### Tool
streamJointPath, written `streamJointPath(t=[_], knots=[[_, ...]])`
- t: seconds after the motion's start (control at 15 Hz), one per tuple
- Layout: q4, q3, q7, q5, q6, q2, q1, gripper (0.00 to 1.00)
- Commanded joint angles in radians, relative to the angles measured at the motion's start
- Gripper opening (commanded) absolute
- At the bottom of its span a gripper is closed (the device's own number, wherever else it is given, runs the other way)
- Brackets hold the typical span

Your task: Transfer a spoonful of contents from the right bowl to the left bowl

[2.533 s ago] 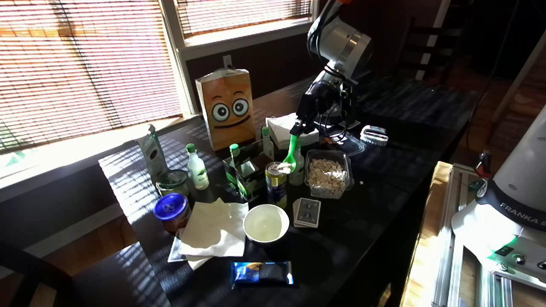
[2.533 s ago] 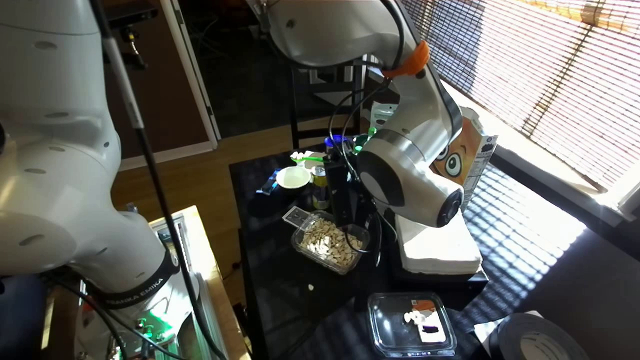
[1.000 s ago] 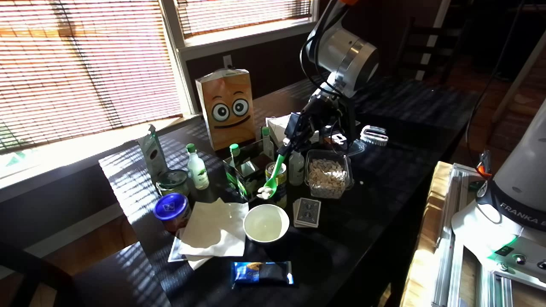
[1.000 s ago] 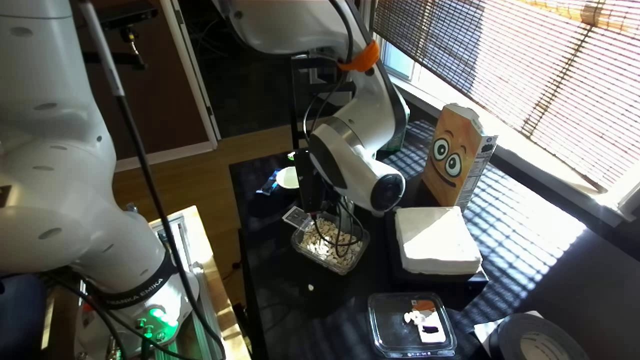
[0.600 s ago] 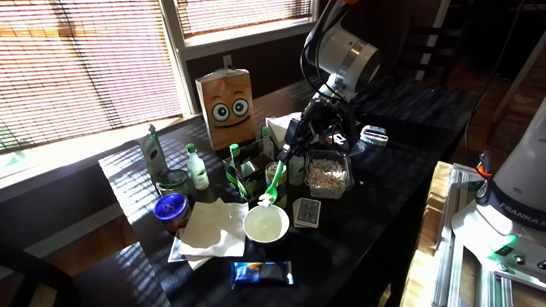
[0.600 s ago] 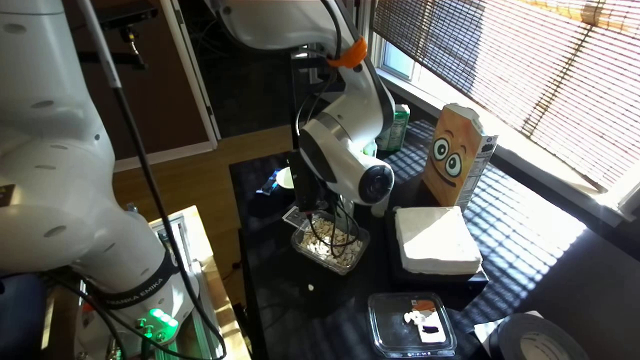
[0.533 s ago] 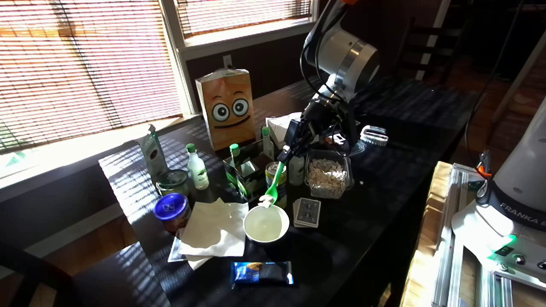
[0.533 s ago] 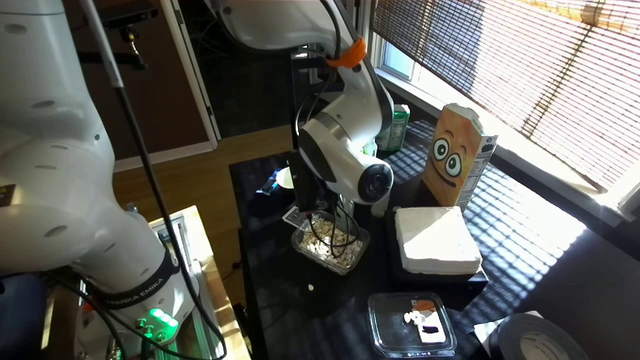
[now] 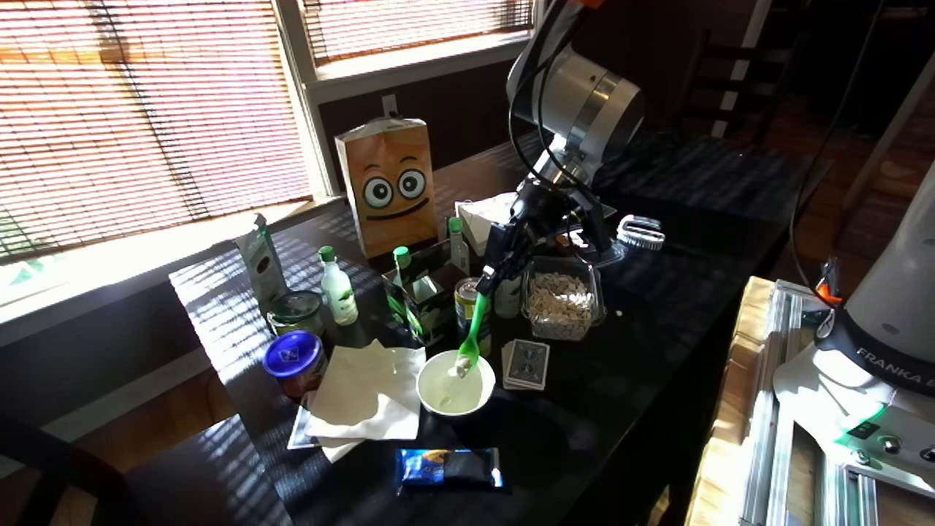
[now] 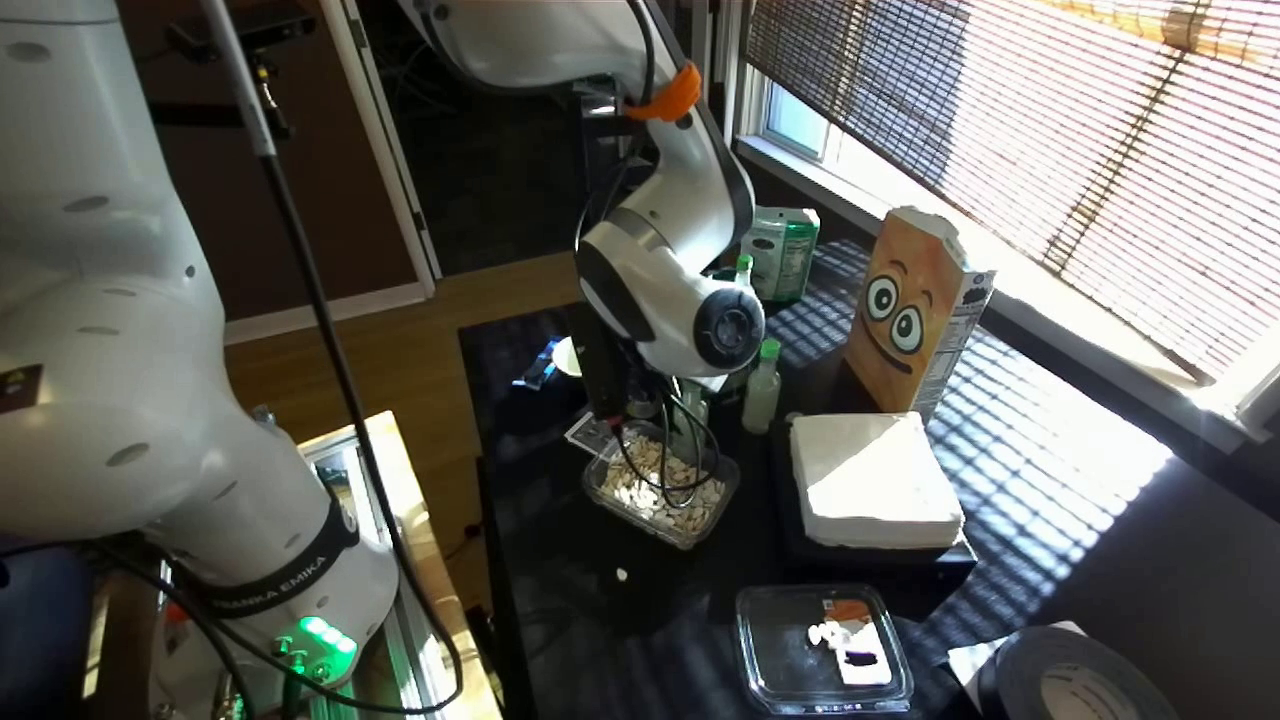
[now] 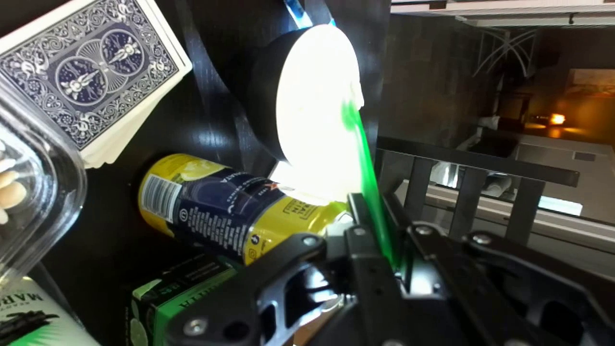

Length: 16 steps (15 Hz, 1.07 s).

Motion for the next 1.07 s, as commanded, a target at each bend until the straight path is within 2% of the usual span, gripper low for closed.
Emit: streamJointPath(t=[0.0, 0.47, 0.8, 1.0], knots=[[-0.046, 0.028, 0.014, 0.01, 0.106, -0.066, 0.035, 0.03], [-0.087, 0.084, -0.024, 0.028, 0.29, -0.134, 0.073, 0.03], [-0.131, 0.095, -0.042, 0.014, 0.281, -0.186, 0.066, 0.03], [-0.156, 0.1, -0.108, 0.011, 0.286, -0.22, 0.07, 0.03]])
